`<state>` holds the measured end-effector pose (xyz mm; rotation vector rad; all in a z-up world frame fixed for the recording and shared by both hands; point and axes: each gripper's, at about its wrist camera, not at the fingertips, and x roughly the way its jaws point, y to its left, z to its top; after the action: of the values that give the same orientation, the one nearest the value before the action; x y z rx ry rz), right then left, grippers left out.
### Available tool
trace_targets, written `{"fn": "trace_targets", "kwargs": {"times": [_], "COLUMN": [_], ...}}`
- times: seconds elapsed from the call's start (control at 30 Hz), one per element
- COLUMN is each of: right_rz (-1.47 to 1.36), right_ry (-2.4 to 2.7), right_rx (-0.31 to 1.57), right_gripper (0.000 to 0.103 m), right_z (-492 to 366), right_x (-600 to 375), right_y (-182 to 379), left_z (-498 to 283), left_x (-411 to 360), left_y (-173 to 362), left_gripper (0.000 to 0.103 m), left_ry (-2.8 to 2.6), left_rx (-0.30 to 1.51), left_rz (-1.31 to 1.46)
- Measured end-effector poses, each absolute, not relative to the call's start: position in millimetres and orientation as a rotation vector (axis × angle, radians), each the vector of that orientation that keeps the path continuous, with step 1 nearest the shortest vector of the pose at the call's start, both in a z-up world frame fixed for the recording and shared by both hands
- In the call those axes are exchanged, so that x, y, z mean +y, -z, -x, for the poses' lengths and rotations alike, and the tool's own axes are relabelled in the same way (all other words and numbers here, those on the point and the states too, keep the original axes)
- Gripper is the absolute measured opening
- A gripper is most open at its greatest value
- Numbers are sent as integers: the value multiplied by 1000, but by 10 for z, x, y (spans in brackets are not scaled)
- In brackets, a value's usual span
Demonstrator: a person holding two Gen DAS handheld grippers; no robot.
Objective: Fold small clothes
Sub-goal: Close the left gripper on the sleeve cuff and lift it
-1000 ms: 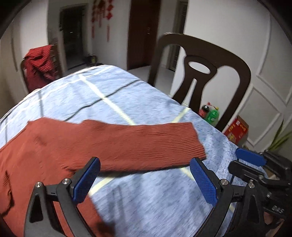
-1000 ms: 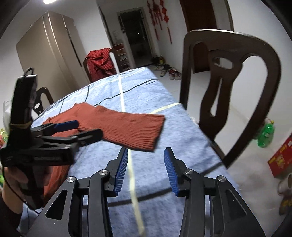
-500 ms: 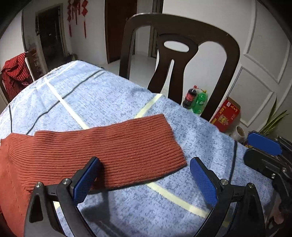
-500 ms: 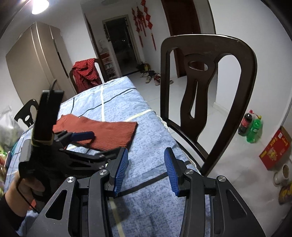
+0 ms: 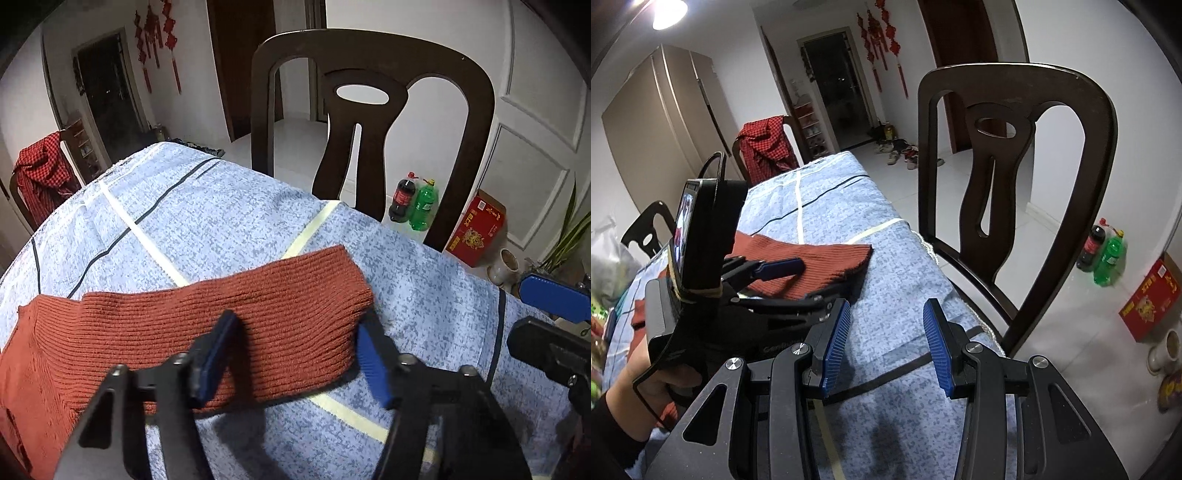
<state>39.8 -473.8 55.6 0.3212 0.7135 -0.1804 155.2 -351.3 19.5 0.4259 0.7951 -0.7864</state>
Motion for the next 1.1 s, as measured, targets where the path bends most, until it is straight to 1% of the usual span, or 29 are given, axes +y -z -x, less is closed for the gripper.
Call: {"fn": "trace_targets", "kwargs": {"times": [0.07, 0.1, 0.17, 0.3, 0.33, 0.6, 0.9, 1.1], "right_rz": [-320, -323, -327, -326, -328, -330, -329, -308], "right_ry": [181, 181, 177, 175, 175, 165, 127, 95], "right_rx": [711, 710, 709, 717, 718, 733, 746, 748], "right_gripper": [42, 42, 42, 42, 42, 42, 42, 42], "right_z": [-399, -397, -398, -418, -422, -509, -635, -740], "right_x": [-4724, -4722, -4719, -4689, -4682, -4644, -4520, -4372], "right_y": [-563, -567, -570, -558, -552, -529, -530, -561], "left_z": [-1572, -1584, -1599, -1618, -1623, -1673, -1762, -1827], "left_x": [-3495, -3483, -3441, -3395, -3389, -3238, -2900, -2712], "left_y": [-192, -194, -204, -221, -224, -314, -547, -610], "left_gripper": [49, 46, 35, 22, 17, 16, 15, 16], "left_ry": [781, 780, 775, 766, 763, 742, 696, 673], "left_rx": [792, 792, 791, 788, 787, 770, 736, 741], "left_rz": [-411, -402, -394, -381, -379, -329, -256, -222]}}
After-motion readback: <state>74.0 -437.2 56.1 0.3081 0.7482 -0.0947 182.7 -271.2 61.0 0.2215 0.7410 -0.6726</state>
